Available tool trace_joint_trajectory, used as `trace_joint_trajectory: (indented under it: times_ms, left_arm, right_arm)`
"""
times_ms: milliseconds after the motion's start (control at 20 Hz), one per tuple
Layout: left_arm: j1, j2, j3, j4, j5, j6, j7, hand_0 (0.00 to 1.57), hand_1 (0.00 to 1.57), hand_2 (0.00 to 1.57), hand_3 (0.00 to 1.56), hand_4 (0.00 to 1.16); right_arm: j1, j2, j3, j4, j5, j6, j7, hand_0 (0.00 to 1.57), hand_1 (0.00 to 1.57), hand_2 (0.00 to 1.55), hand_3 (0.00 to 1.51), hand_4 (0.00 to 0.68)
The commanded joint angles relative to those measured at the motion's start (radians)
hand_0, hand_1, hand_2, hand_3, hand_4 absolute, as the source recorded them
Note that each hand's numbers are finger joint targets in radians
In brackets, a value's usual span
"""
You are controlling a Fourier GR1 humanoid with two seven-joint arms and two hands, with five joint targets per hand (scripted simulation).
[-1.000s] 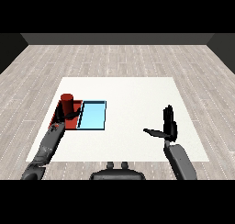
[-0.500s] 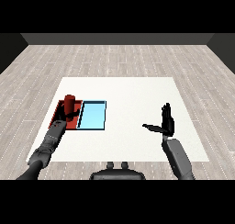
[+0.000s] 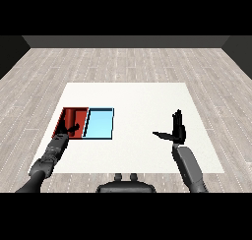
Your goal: Pick the red can and put it in the red box
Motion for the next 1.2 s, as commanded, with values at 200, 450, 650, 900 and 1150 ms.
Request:
trace_joint_trajectory:
  times_ms: [200,450,650,900,1150]
  left_arm:
    - [-0.012,0.043,-0.001,0.07,-0.01,-0.156,0.081,0.0,0.0,0.0,0.0,0.0]
    - [-0.035,0.036,-0.02,0.054,-0.036,-0.102,0.078,0.0,0.0,0.0,0.0,0.0]
    - [-0.017,0.054,0.064,-0.041,0.045,-0.131,-0.097,0.0,0.0,0.0,0.0,0.0]
    - [-0.015,0.022,0.148,-0.174,0.133,-0.232,-0.303,1.36,1.36,1.25,0.0,0.0]
    - [0.044,-0.023,0.152,-0.347,0.179,-0.37,-0.409,0.0,0.0,0.0,0.0,0.0]
  right_arm:
    - [0.002,0.018,-0.02,0.045,-0.011,0.039,-0.059,0.0,0.0,0.0,0.0,0.0]
    - [0.004,0.009,-0.021,-0.062,-0.018,0.011,0.03,0.0,0.0,0.0,0.0,0.0]
    - [0.034,0.043,0.0,-0.049,-0.004,0.022,-0.024,0.0,0.0,0.0,0.0,0.0]
    - [0.057,0.049,0.01,-0.084,-0.005,0.061,-0.074,0.0,0.0,0.0,0.0,0.0]
    - [0.045,0.035,0.031,-0.11,-0.001,0.095,-0.047,0.0,0.0,0.0,0.0,0.0]
